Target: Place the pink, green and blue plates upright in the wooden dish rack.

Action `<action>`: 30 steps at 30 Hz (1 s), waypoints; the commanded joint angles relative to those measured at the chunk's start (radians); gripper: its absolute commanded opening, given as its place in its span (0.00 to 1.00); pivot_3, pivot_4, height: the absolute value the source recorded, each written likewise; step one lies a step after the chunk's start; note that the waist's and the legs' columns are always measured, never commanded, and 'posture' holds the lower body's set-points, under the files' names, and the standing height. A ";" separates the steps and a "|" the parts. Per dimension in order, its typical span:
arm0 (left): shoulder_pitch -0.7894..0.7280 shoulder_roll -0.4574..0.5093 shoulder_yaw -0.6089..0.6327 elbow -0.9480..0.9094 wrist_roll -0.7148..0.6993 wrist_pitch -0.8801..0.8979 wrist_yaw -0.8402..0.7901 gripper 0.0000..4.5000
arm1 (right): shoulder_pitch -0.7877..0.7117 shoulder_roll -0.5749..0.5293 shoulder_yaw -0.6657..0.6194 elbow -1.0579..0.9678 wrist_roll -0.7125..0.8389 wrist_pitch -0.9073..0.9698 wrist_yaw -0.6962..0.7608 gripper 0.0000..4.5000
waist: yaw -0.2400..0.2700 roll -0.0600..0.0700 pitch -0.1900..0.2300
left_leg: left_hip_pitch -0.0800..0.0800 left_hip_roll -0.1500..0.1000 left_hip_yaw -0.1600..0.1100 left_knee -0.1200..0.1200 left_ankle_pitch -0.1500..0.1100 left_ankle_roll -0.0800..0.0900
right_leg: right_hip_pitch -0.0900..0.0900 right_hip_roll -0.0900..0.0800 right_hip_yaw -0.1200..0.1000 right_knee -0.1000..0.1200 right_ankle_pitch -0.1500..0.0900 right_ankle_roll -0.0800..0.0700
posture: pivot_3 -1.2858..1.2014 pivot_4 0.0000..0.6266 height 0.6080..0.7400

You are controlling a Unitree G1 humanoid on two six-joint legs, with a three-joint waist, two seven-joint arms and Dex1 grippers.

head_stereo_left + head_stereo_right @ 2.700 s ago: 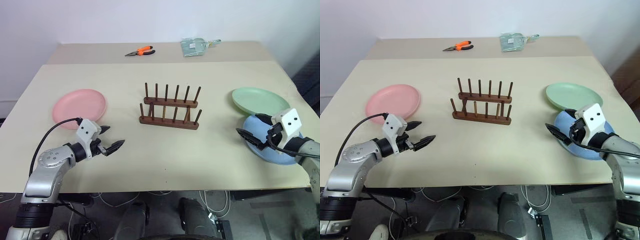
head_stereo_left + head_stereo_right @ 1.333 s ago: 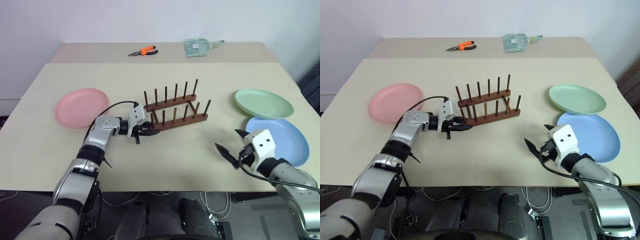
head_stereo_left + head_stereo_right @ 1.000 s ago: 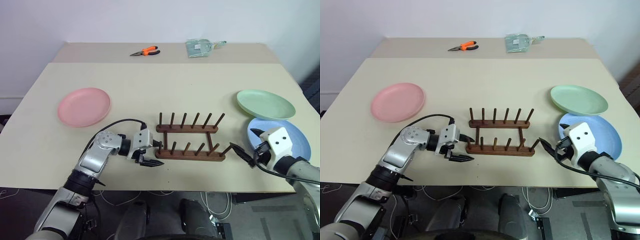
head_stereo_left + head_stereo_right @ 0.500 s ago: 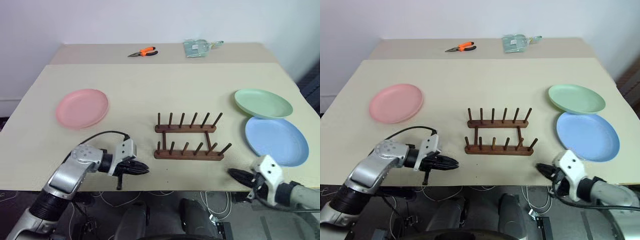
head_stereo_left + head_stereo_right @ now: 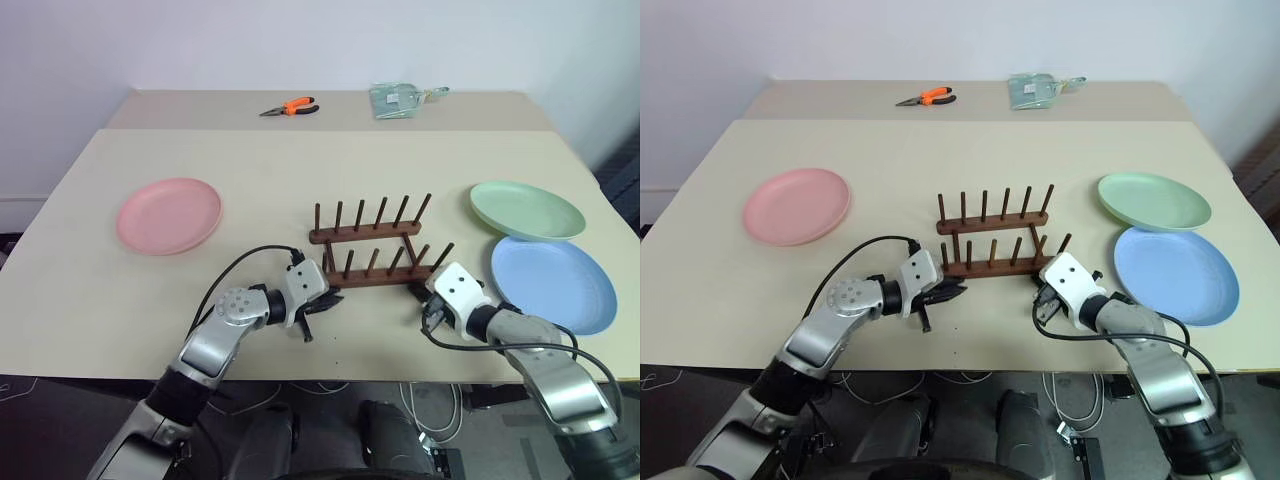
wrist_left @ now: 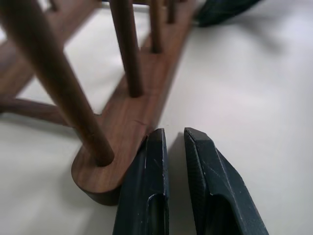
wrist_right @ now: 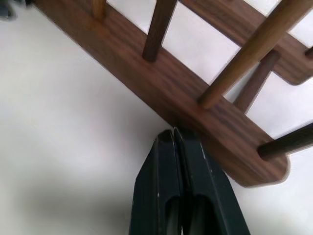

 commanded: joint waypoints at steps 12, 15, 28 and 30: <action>0.006 0.079 0.191 0.041 -0.041 0.009 0.057 0.24 | -0.055 0.021 -0.023 0.002 0.024 -0.045 0.058 0.57 | -0.016 0.000 0.000 | 0.001 0.000 -0.001 -0.003 0.000 0.000 | -0.002 0.001 0.000 0.002 0.002 0.003 | 0.52 0.24 1.00; 0.001 0.071 0.360 -0.022 -0.133 0.056 0.145 0.53 | -0.029 0.022 -0.033 -0.072 0.038 -0.045 0.072 0.92 | -0.024 0.001 0.001 | -0.001 0.000 -0.001 -0.003 0.000 0.000 | -0.005 0.001 0.000 0.003 0.002 0.004 | 0.52 0.24 1.00; -0.209 0.016 1.037 0.002 -0.240 0.472 0.938 0.85 | -0.079 0.079 0.023 -0.145 0.176 0.024 0.182 1.00 | -0.019 -0.002 0.002 | -0.002 -0.001 -0.003 -0.003 0.000 -0.001 | -0.006 0.001 0.000 0.005 0.002 0.004 | 0.52 0.24 1.00; -0.221 -0.027 1.119 -0.012 -0.325 0.578 0.972 0.85 | -0.089 0.076 0.032 -0.136 0.168 0.012 0.185 1.00 | -0.012 -0.005 0.003 | -0.004 -0.001 -0.004 -0.002 0.001 -0.002 | -0.006 0.000 -0.002 0.005 0.002 0.004 | 0.52 0.24 1.00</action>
